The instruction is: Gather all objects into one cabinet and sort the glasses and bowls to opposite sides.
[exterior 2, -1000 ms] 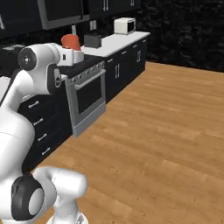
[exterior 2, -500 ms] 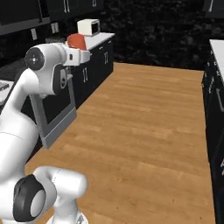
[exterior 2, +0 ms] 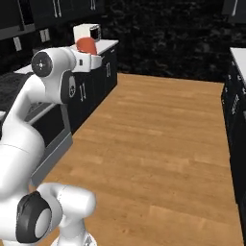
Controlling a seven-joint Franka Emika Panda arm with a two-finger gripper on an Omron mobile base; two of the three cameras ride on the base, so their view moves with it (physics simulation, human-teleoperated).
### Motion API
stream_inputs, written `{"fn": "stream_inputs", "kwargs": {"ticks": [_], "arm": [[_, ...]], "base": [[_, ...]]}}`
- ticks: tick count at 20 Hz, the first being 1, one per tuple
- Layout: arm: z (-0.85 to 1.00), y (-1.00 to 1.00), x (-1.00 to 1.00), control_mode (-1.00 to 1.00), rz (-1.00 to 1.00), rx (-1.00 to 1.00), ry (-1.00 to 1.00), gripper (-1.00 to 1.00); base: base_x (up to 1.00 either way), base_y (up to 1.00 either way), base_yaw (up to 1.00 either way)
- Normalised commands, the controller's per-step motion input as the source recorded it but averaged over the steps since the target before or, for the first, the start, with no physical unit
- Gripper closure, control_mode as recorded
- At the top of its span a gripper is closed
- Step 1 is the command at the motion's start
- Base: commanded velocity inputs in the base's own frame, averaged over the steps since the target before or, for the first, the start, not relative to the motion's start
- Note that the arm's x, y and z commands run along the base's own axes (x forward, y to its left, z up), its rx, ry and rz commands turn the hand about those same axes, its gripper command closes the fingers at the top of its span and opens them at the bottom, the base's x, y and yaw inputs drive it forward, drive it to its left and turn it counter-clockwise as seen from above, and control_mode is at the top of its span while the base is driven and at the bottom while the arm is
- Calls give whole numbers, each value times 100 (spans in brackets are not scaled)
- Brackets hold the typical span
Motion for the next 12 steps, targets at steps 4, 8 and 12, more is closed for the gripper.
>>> {"fn": "stream_inputs", "kwargs": {"ticks": [4, 8, 12], "arm": [[0, 0, 0, 100, 0, 0, 0, 100], [0, 0, 0, 100, 0, 0, 0, 100], [0, 0, 0, 100, 0, 0, 0, 100]], "base": [[100, 28, -4], [100, 11, -6], [100, 1, -6]]}}
